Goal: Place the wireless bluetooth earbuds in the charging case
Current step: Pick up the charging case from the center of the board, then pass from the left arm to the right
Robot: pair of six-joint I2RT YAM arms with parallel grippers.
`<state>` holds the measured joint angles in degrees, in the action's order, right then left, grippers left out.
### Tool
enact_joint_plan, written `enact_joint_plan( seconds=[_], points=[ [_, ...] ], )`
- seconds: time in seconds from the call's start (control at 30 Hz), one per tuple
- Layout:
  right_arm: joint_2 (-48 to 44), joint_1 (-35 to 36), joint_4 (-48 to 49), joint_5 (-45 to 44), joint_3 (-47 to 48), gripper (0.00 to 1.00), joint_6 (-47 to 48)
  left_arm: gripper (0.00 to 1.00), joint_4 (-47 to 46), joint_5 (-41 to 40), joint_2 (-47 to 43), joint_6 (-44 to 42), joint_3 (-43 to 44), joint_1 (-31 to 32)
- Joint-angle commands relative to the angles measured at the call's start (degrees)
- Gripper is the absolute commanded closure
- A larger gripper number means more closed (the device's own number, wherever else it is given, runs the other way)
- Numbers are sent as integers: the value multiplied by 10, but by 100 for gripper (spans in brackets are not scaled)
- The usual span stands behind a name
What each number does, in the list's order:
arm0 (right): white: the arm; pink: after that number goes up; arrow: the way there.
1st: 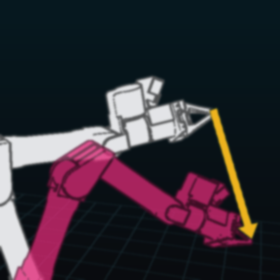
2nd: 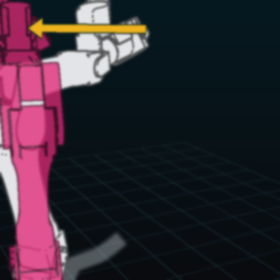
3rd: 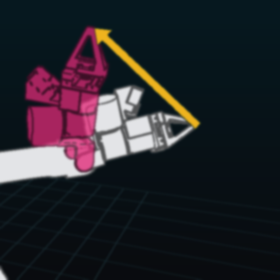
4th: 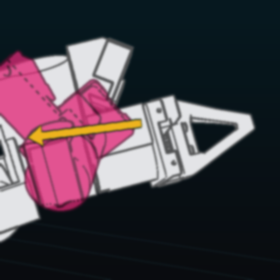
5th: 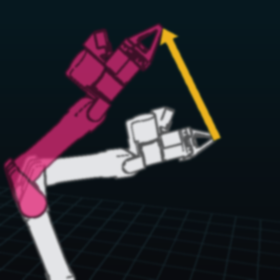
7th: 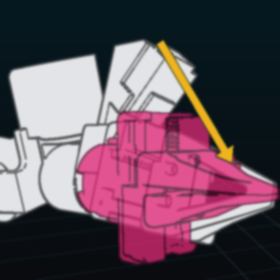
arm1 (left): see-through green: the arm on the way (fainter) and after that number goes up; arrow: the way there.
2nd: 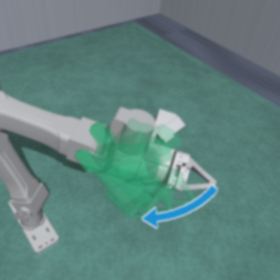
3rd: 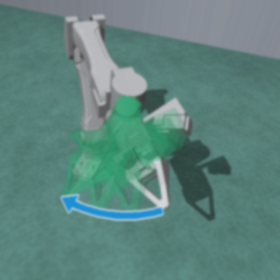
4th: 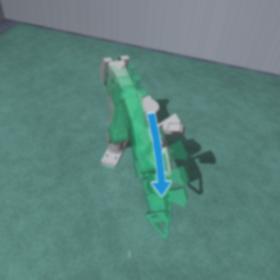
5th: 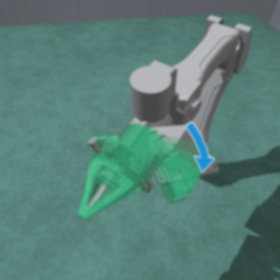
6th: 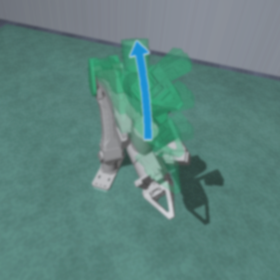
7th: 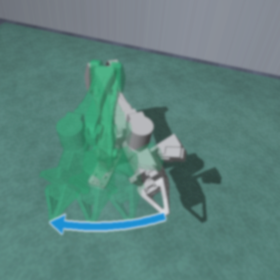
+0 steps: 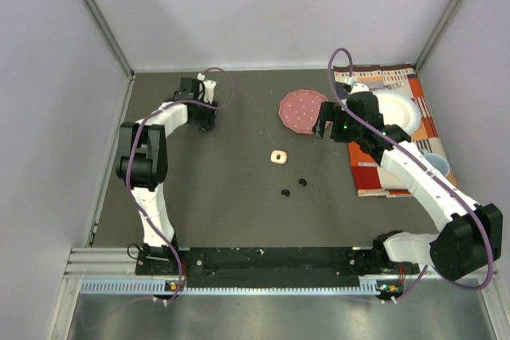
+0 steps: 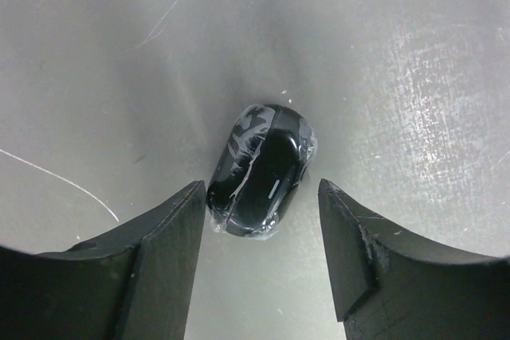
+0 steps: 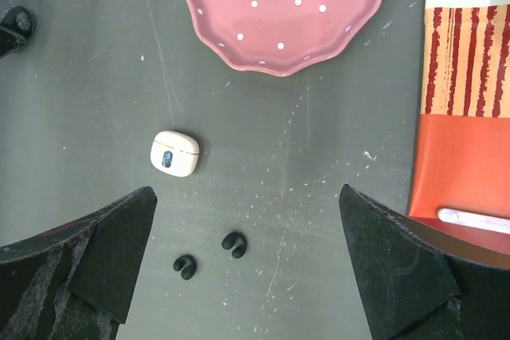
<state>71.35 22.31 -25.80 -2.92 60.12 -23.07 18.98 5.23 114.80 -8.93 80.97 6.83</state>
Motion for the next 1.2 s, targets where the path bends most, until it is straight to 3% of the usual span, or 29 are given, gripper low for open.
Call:
enact_joint_plan(
  seconds=[0.0,0.27,0.37,0.4,0.6,0.8,0.97,1.17],
  points=[
    [7,-7,16,3,31,1,8,39,32,12,24,-1,30,-3],
    [14,-7,17,5,34,1,9,44,-1,5,7,15,-27,-3],
    [17,-7,17,5,36,1,7,56,-10,7,2,19,-29,-3],
    [18,-7,18,5,37,1,7,69,-16,11,0,20,-31,-2],
    [16,-7,17,4,38,1,3,100,-44,3,-36,28,-63,-2],
    [18,-7,20,8,38,1,-11,100,-120,44,-154,50,-161,-2],
    [21,-9,31,27,38,1,-39,100,-185,137,-271,52,-258,0],
    [26,-17,79,137,33,1,-101,100,-271,215,-442,38,-374,26]
  ],
)
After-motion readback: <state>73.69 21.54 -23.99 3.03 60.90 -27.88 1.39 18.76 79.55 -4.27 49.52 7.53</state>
